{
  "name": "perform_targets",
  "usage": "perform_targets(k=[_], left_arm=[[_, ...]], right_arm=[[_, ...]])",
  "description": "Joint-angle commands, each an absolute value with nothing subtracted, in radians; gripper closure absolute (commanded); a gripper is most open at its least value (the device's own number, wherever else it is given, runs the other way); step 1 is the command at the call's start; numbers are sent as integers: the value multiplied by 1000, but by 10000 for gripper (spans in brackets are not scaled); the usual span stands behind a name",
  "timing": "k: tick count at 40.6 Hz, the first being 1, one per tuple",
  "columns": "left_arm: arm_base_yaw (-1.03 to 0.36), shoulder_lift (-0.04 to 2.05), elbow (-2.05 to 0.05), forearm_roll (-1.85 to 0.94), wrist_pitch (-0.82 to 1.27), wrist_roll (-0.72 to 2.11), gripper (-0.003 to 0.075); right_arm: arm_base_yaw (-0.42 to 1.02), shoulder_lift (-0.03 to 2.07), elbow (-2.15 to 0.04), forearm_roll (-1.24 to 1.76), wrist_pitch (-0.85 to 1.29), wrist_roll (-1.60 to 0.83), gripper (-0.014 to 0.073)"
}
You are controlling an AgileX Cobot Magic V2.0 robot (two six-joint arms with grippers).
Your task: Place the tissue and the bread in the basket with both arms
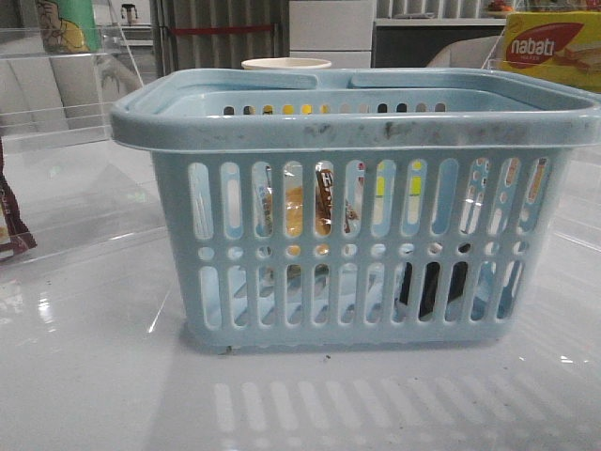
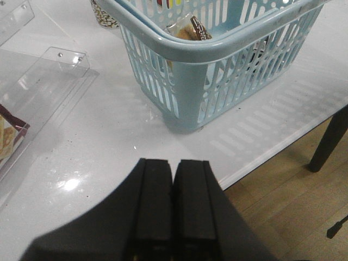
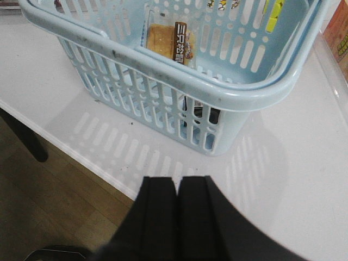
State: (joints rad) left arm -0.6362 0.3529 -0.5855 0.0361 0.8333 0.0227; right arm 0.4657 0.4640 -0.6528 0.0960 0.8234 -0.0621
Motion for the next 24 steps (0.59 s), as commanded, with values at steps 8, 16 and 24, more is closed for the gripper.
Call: perform_targets(k=[8,16,24], left_arm=[[-637,362,-612,35,746,16,628],[-637,362,-612,35,746,16,628],[-579,281,-528,93,555,16,628]], right_arm=[[467,467,-679,91,751,-69,568],[467,467,-679,91,752,-69,568],[467,467,-679,91,753,-69,568]])
